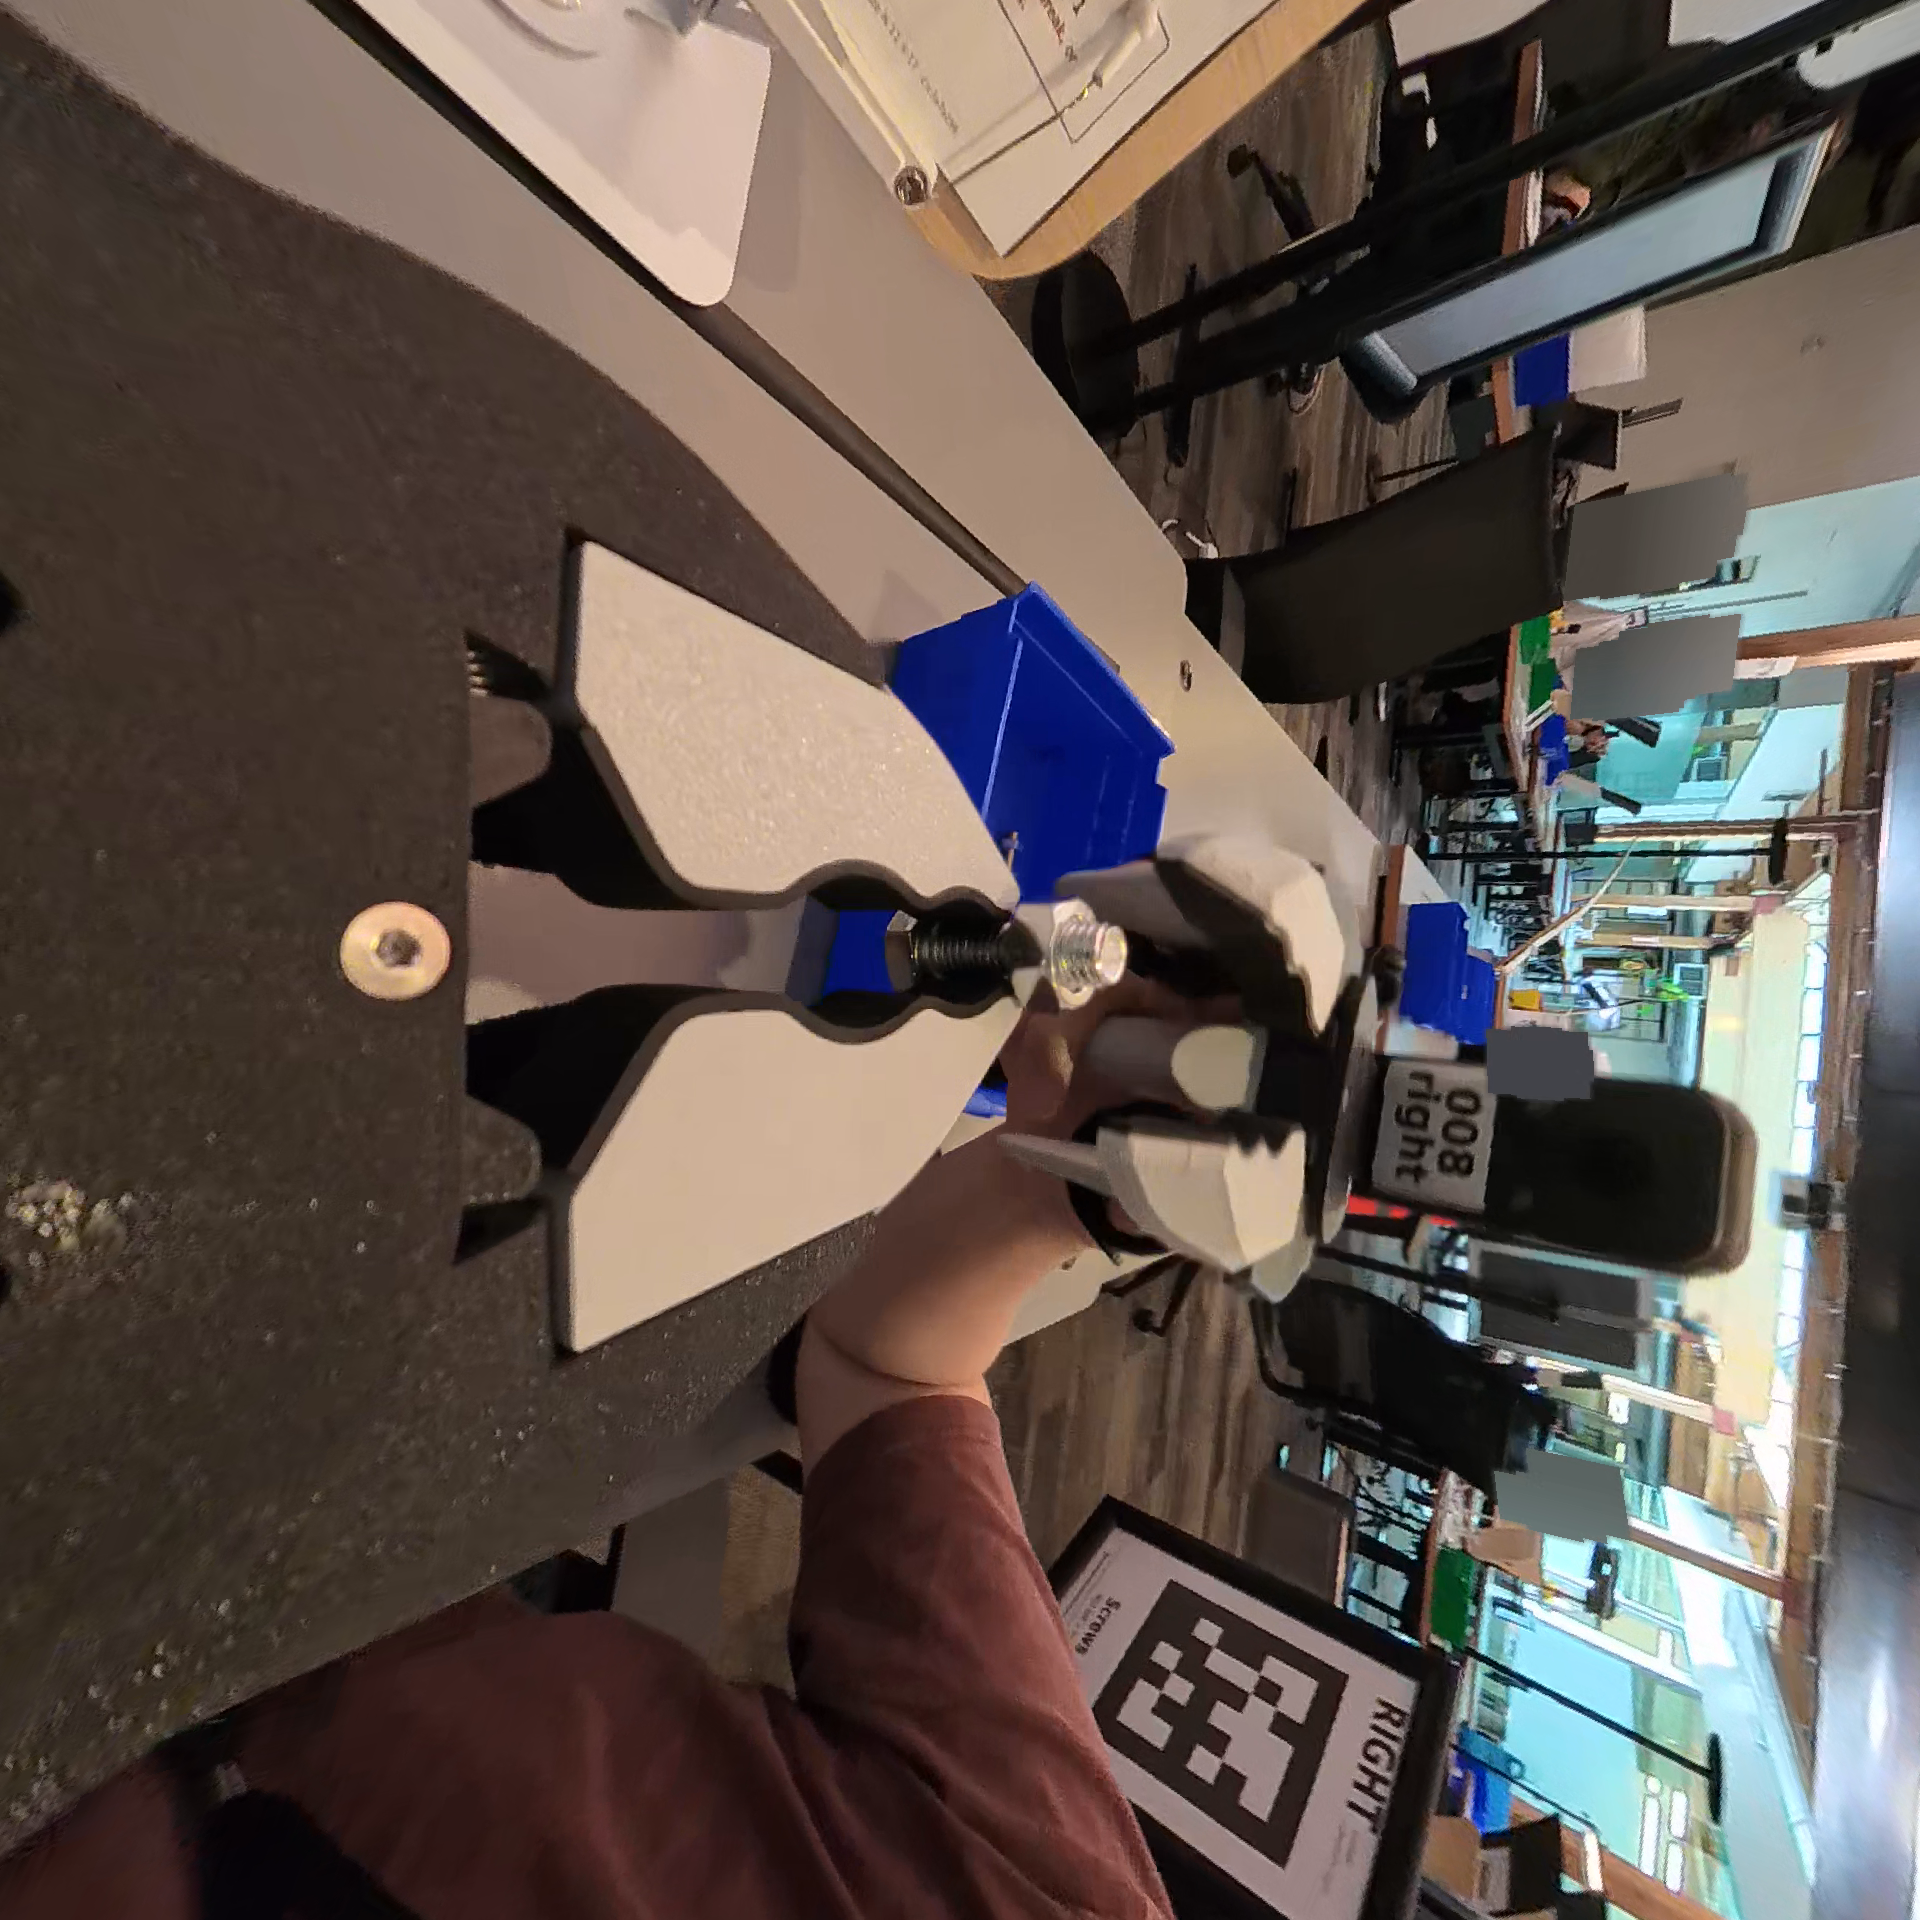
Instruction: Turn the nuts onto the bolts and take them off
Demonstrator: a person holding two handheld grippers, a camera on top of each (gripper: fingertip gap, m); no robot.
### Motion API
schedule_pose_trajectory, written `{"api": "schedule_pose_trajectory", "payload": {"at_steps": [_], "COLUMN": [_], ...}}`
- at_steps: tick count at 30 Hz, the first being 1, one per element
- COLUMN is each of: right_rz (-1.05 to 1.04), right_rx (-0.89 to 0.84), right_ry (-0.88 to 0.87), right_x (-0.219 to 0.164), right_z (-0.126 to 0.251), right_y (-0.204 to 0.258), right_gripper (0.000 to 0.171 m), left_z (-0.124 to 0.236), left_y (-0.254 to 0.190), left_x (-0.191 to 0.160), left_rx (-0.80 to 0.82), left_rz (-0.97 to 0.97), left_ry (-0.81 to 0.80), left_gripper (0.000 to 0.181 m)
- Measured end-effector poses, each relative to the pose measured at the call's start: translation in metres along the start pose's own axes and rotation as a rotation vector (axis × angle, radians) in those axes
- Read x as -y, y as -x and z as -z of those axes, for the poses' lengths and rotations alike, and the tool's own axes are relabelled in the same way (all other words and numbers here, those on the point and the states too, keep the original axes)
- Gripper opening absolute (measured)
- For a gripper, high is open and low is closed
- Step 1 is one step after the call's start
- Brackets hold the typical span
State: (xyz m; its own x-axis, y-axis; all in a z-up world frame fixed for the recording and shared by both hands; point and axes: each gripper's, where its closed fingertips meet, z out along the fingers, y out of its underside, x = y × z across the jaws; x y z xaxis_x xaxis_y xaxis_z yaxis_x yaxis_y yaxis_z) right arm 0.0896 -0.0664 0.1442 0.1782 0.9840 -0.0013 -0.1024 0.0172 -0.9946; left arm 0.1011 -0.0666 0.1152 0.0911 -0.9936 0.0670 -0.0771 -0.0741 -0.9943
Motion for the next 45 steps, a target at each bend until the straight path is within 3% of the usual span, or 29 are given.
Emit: {"api": "schedule_pose_trajectory", "payload": {"at_steps": [9, 21, 22, 24, 25, 30, 33, 39, 42, 45], "right_rz": [-0.09, -0.066, -0.07, -0.077, -0.083, -0.121, -0.121, -0.098, -0.066, -0.047], "right_rx": [0.052, 0.047, 0.048, 0.036, 0.037, 0.081, 0.083, 0.083, 0.068, 0.053], "right_ry": [-0.011, 0.046, 0.047, 0.033, 0.026, 0.014, 0.019, 0.011, -0.015, 0.015], "right_x": [-0.005, -0.012, -0.012, -0.01, -0.009, -0.007, -0.008, -0.006, -0.001, -0.004], "right_z": [-0.002, -0.003, -0.003, -0.001, 0.001, 0.002, 0.002, 0.002, 0.003, 0.005], "right_y": [-0.001, 0.0, -0.001, -0.004, -0.005, -0.002, -0.002, -0.001, -0.002, -0.004], "right_gripper": [0.011, 0.01, 0.01, 0.01, 0.01, 0.01, 0.009, 0.01, 0.037, 0.032], "left_z": [-0.008, -0.01, -0.01, -0.01, -0.009, -0.016, -0.02, -0.021, -0.02, -0.014], "left_y": [-0.002, -0.003, -0.003, 0.003, 0.005, -0.004, -0.006, -0.004, -0.003, 0.0], "left_x": [-0.009, -0.011, -0.011, -0.011, -0.013, -0.02, -0.023, -0.022, -0.017, -0.014], "left_rx": [0.001, -0.002, -0.003, 0.033, 0.047, -0.009, -0.021, 0.001, 0.01, 0.009], "left_rz": [-0.013, -0.021, -0.013, 0.002, -0.003, -0.001, -0.013, -0.036, -0.023, -0.003], "left_ry": [0.049, 0.063, 0.06, 0.063, 0.08, 0.105, 0.112, 0.101, 0.07, 0.056], "left_gripper": [0.009, 0.009, 0.011, 0.042, 0.048, 0.037, 0.02, 0.019, 0.019, 0.019]}}
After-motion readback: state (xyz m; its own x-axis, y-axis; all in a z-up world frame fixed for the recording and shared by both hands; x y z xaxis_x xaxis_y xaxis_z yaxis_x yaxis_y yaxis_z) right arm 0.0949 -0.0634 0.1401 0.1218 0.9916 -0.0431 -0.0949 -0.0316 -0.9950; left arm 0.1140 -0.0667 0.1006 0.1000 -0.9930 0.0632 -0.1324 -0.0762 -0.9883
